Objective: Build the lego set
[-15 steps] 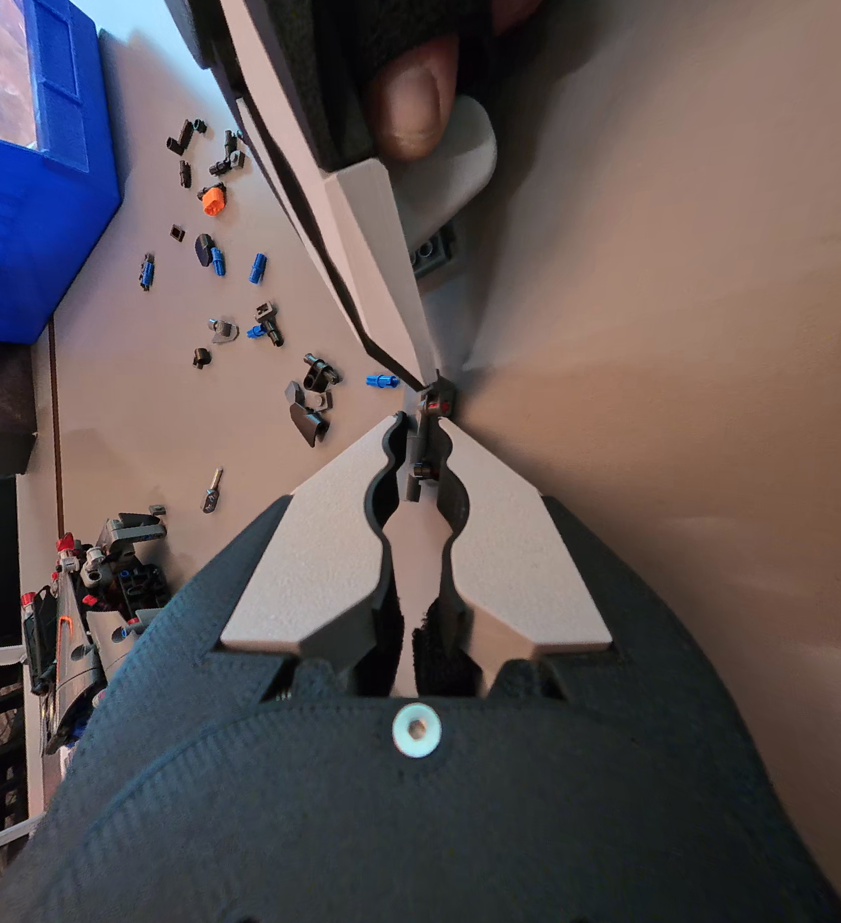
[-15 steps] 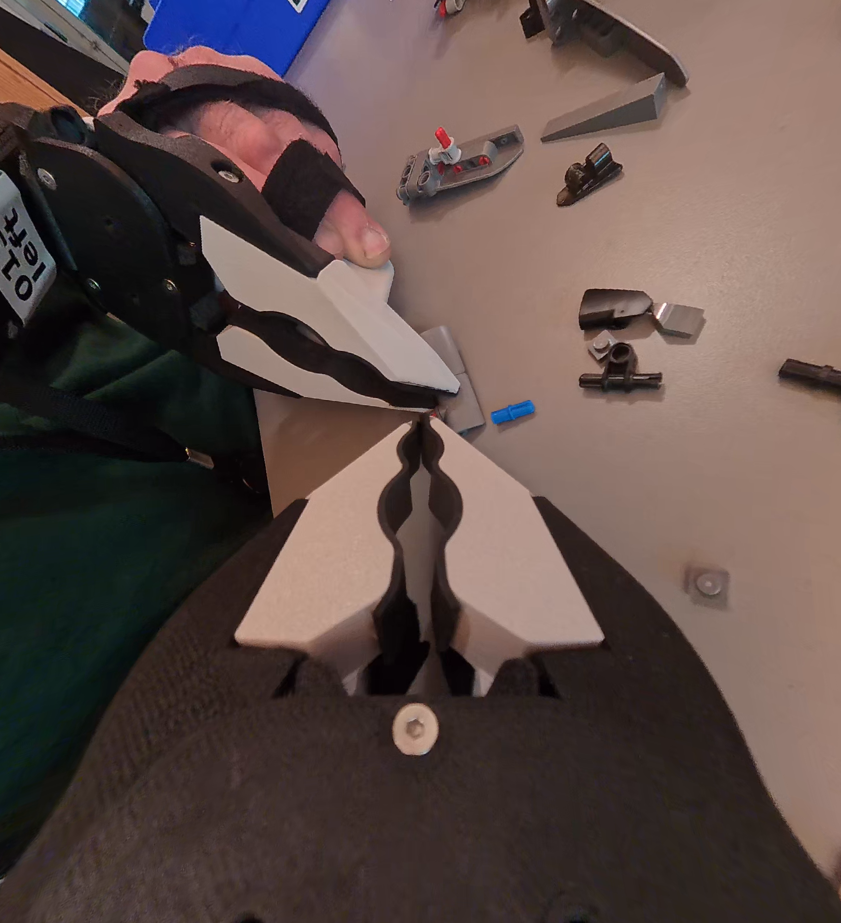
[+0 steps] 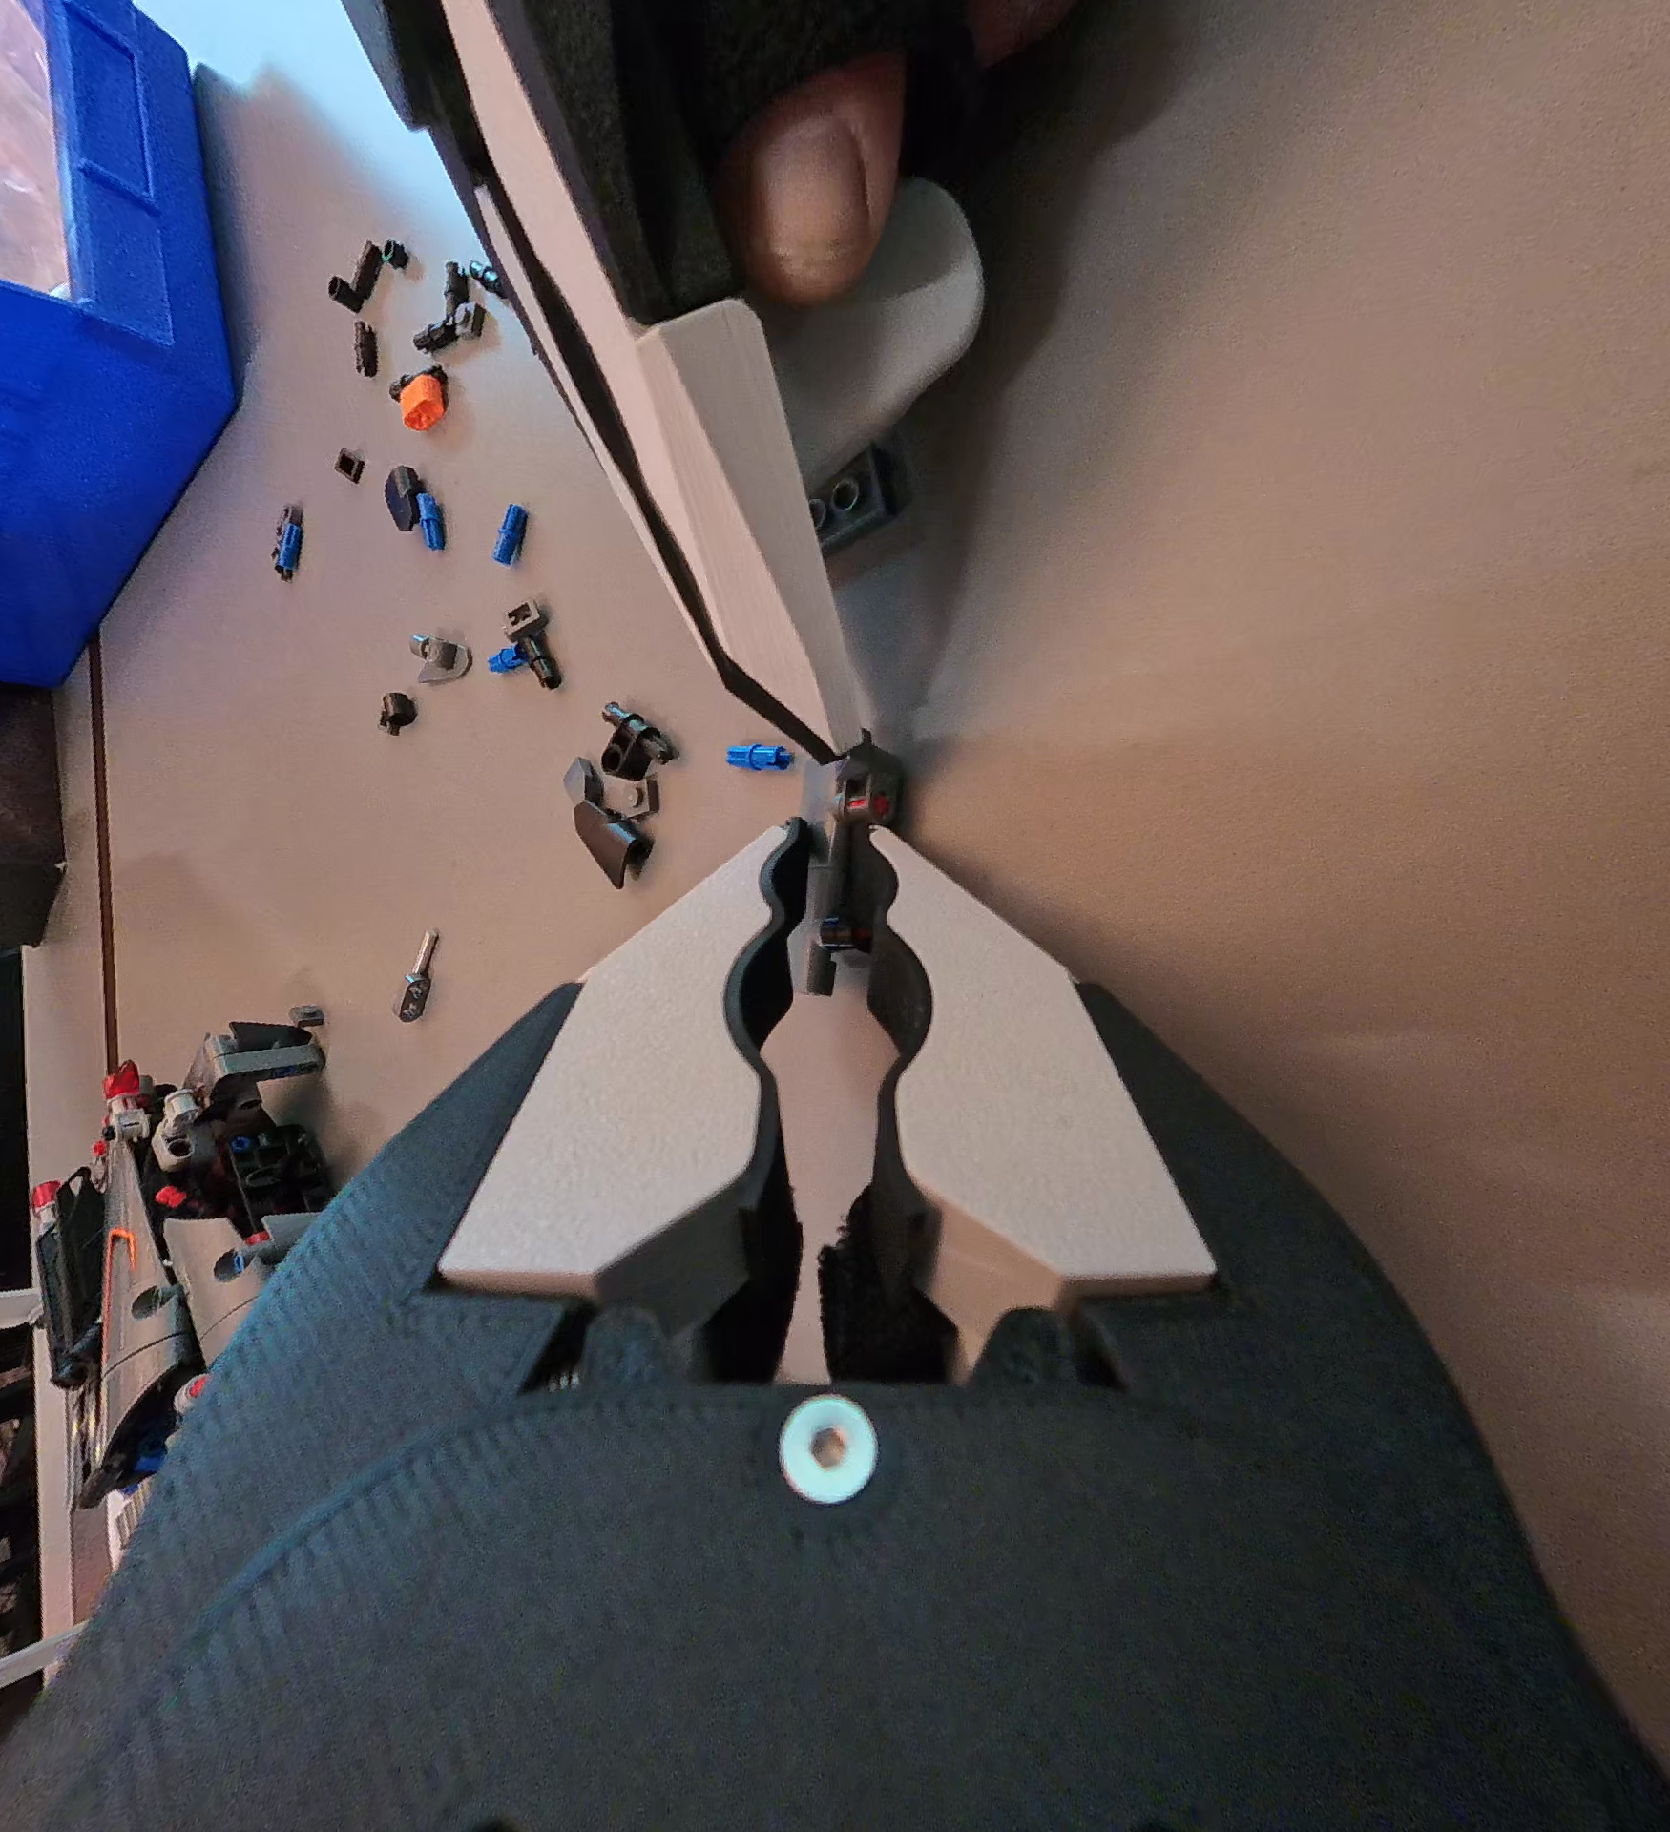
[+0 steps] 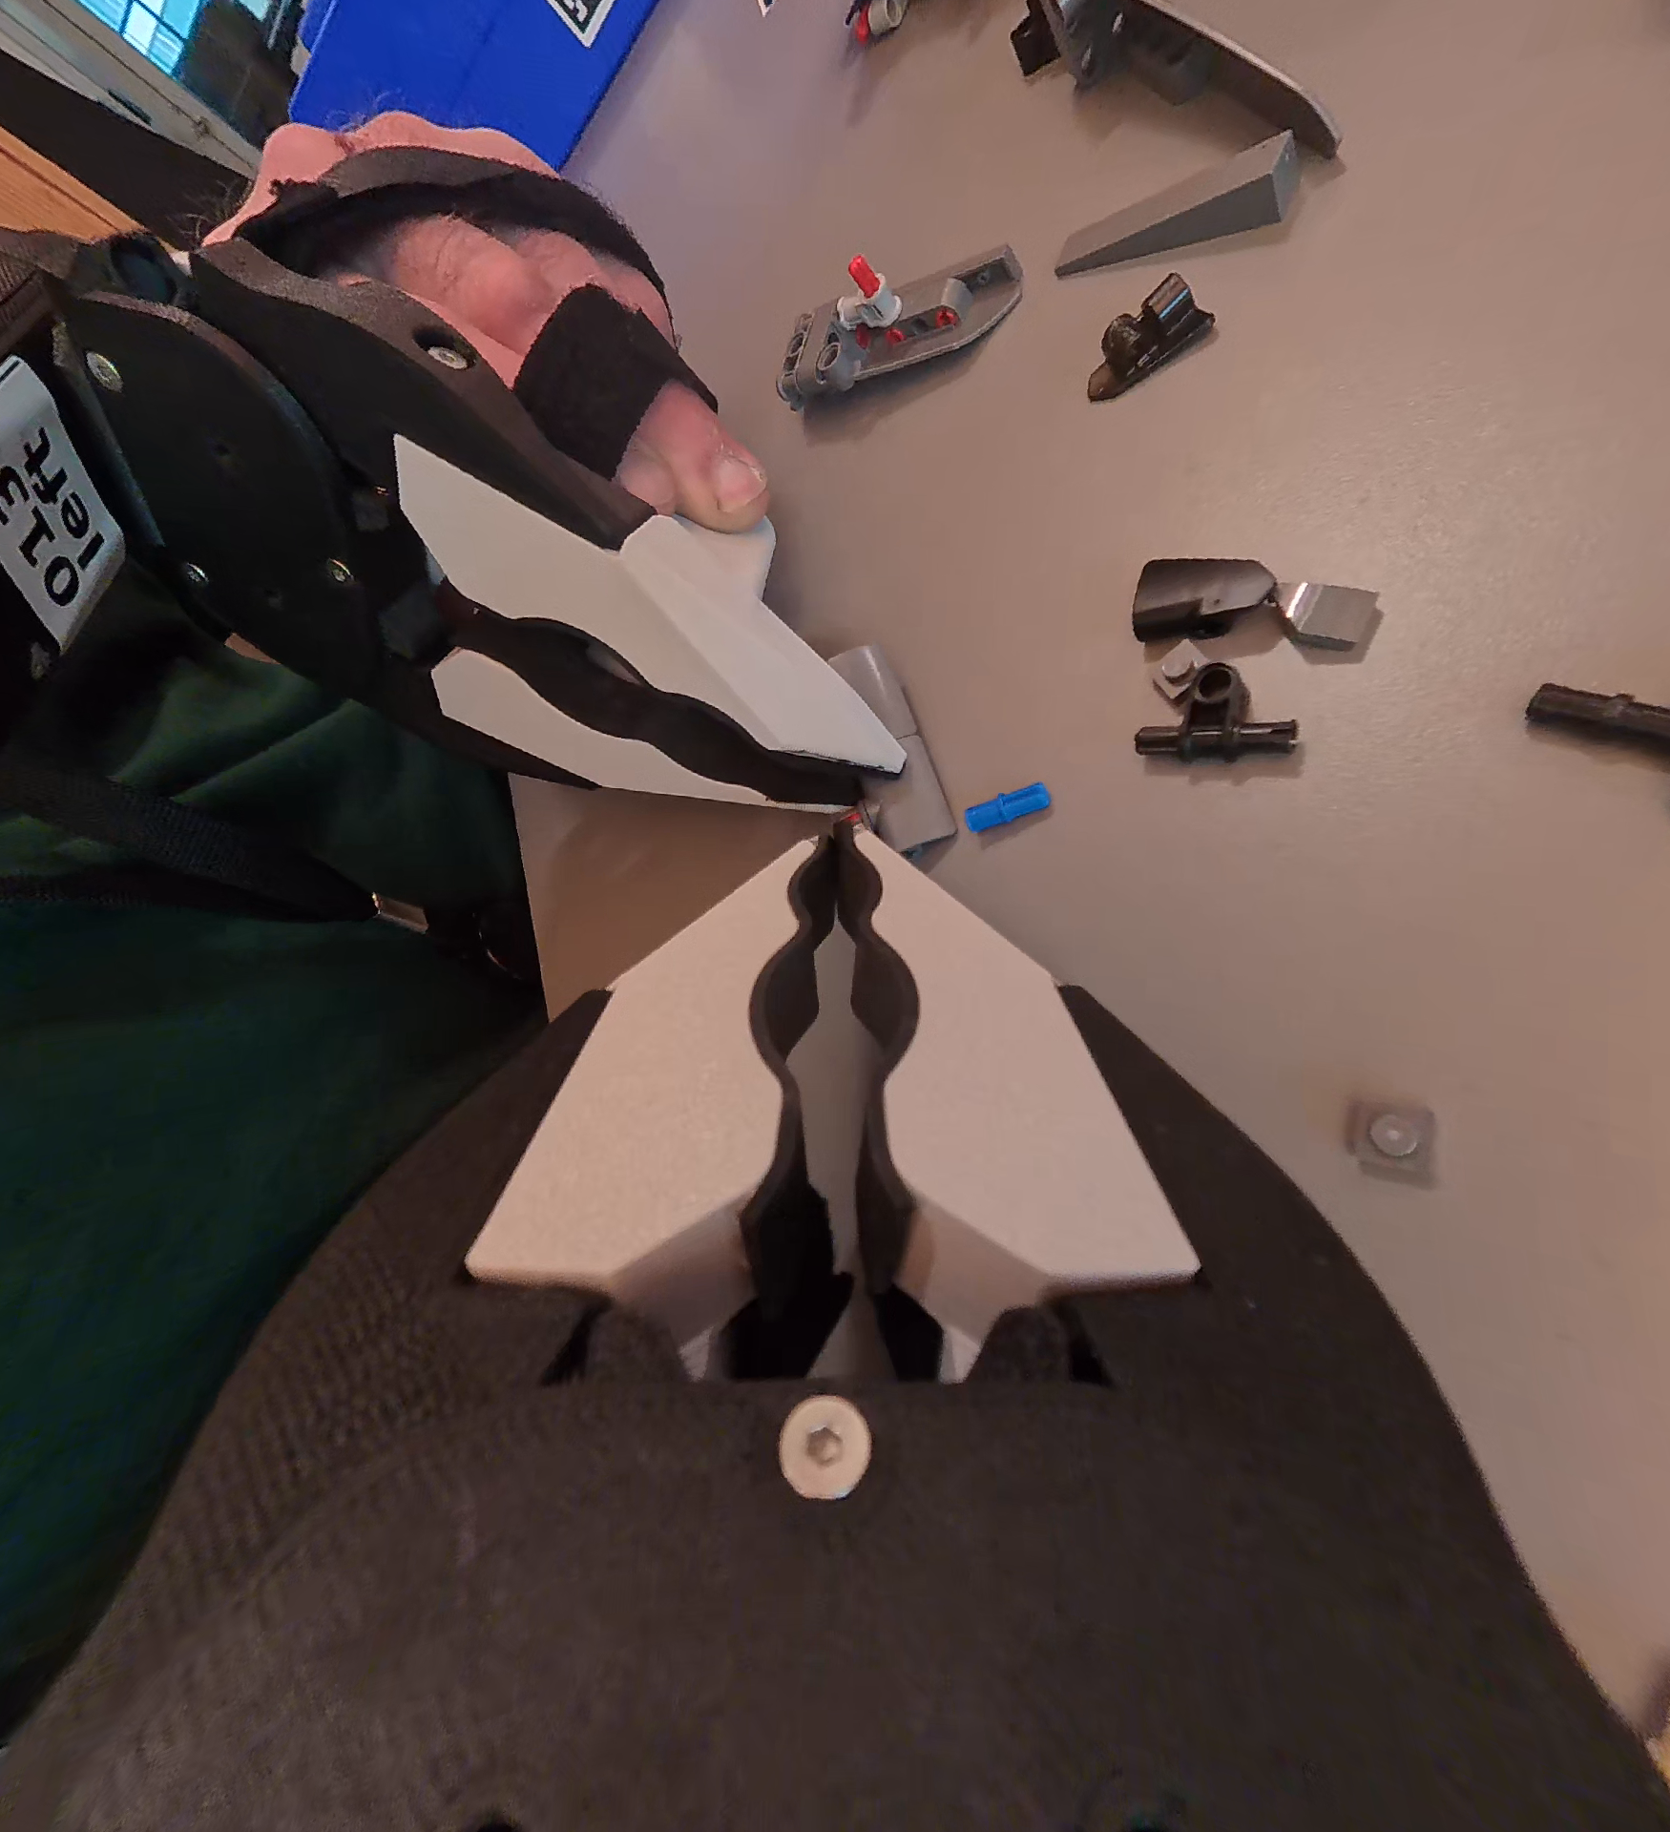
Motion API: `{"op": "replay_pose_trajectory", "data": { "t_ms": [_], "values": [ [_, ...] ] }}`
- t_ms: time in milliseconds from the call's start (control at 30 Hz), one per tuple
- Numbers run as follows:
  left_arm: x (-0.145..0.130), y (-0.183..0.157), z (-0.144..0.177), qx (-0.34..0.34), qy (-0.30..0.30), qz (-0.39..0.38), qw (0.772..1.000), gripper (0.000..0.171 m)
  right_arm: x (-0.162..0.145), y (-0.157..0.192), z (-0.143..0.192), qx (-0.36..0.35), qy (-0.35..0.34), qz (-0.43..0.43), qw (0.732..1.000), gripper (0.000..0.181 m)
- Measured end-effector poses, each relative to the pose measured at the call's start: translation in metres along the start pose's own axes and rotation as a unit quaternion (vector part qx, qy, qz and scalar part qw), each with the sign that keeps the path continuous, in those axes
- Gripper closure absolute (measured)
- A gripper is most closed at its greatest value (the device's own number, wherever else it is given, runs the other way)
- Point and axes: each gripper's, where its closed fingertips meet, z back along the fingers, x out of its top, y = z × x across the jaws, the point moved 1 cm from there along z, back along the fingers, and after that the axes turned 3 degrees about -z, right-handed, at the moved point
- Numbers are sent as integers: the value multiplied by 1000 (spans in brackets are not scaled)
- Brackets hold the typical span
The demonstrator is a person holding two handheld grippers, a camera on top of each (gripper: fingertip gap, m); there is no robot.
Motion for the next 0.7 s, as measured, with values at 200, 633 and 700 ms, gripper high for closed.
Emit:
{"op": "replay_pose_trajectory", "data": {
  "t_ms": [200, 633, 700],
  "values": [
    [0, 0, 0, 0, 1, -1, 1000, 164, 0, 0, -1, -2, 2, 1, 1000, 181],
    [0, 1, 0, 3, 4, -4, 1000, 164, -1, 0, -2, -2, 8, 1, 1000, 181],
    [0, 1, 0, 3, 4, -3, 1000, 164, 0, 0, -2, -3, 5, 1, 1000, 181]
  ]
}}
